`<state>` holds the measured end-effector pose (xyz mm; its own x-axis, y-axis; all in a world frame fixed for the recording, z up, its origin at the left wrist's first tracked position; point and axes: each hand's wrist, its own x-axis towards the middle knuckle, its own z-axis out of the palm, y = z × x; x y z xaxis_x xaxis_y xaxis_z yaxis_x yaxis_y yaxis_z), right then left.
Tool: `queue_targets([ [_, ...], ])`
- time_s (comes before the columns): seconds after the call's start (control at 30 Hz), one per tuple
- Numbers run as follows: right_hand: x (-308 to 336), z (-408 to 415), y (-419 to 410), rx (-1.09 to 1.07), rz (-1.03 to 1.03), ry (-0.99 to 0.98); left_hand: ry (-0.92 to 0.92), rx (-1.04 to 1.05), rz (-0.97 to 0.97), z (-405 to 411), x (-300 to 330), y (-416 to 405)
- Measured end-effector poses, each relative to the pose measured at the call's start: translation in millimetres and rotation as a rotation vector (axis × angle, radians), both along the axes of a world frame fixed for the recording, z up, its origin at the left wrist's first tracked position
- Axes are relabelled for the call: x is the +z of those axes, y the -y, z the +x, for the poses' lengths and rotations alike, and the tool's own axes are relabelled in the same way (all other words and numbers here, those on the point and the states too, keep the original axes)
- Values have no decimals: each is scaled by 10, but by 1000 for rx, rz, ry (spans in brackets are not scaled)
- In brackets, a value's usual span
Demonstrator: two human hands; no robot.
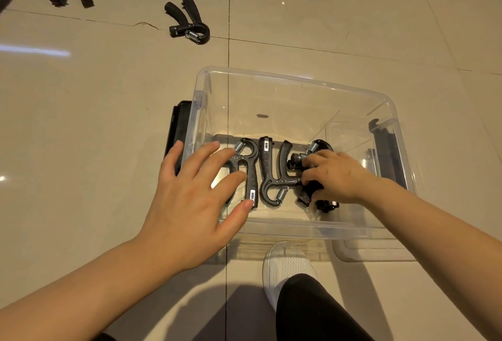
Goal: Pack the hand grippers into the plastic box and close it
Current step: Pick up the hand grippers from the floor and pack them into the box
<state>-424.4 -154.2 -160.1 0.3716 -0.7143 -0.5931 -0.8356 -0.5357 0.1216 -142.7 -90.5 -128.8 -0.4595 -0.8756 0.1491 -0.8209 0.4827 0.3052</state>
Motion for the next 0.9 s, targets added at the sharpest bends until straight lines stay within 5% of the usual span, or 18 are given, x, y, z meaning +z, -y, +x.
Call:
queue_targets([
  [0.17,224,-96,-25,-520,-166,475,-317,28,48,57,-51,1],
  [0.3,298,103,-70,-636,-132,699,-497,66,134,167,-75,-25],
  [0.5,347,725,93,-865,29,1082,-518,305,254,833,-169,-72],
  [0.67,594,1539,360,-712,26,1244,-449,528,262,1389,-324,94],
  [0.9,977,2061,605,-375,-320,1021,-360,630,363,1861,-408,59],
])
